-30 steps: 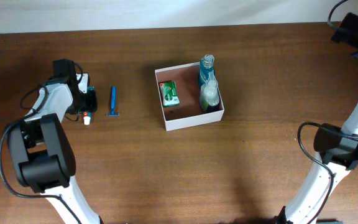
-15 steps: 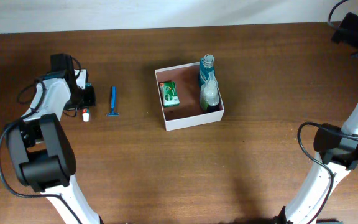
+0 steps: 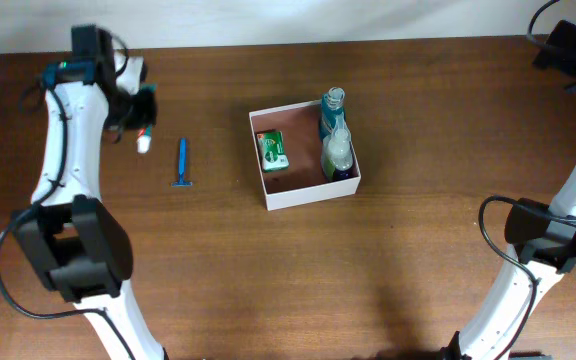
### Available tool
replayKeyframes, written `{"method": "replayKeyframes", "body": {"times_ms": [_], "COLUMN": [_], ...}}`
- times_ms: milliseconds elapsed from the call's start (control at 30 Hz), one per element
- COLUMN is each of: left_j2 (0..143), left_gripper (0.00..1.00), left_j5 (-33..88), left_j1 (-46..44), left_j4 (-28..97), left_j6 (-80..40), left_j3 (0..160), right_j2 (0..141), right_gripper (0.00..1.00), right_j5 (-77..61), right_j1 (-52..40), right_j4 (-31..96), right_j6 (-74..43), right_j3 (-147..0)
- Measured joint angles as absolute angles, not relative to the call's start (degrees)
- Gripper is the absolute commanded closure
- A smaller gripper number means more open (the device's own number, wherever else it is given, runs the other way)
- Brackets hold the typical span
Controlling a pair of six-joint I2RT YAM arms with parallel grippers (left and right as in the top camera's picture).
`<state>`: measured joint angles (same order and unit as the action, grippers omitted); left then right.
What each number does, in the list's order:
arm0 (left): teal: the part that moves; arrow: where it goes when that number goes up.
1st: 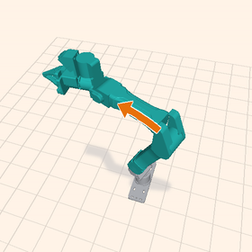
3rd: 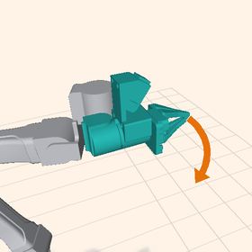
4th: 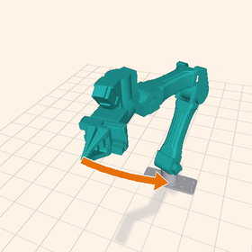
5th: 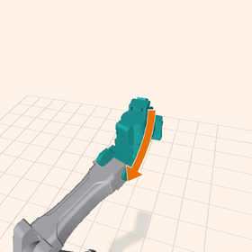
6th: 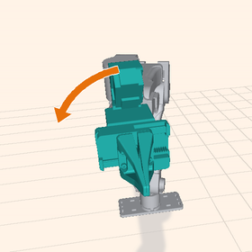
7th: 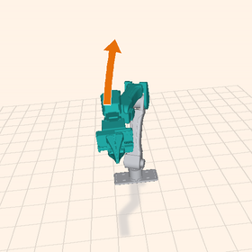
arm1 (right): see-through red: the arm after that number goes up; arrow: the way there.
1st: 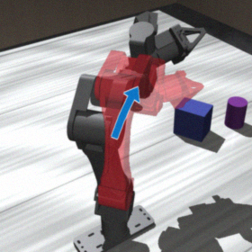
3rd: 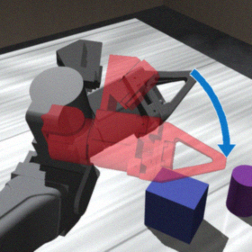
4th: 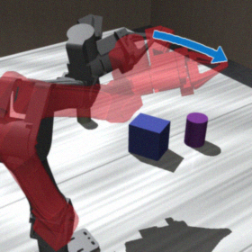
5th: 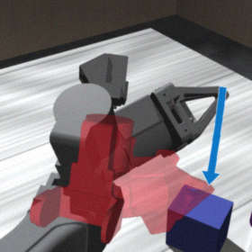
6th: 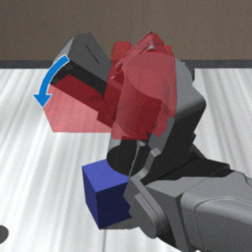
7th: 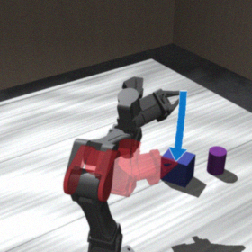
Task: Pack container
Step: 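Lift the toothpaste tube and carry it over the pink box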
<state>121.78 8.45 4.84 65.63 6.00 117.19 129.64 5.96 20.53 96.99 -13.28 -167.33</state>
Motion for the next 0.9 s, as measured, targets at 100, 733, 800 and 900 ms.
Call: {"method": "replayKeyframes", "body": {"times_ms": [100, 733, 800, 900], "left_j2": [121.8, 121.8, 121.8, 121.8], "left_gripper": [0.95, 0.95, 0.95, 0.95], "left_j5": [12.1, 14.2, 11.8, 8.8], "left_j1": [1.5, -23.9, -25.3, -26.5], "left_j4": [68.2, 73.1, 73.1, 73.1], "left_j6": [5.5, -11.9, -16.4, -22.4], "left_j3": [122.7, 125.9, 125.9, 125.9], "right_j2": [129.6, 129.6, 129.6, 129.6], "right_gripper": [0.02, 0.02, 0.02, 0.02], "right_j5": [6.0, 6.0, 6.0, 6.0], "right_j1": [20.5, 20.5, 20.6, 20.5], "right_j4": [97.0, 97.0, 97.0, 97.0], "right_j6": [-13.3, -13.3, -13.3, -13.3], "right_j3": [-167.3, -167.3, -167.3, -167.3]}}
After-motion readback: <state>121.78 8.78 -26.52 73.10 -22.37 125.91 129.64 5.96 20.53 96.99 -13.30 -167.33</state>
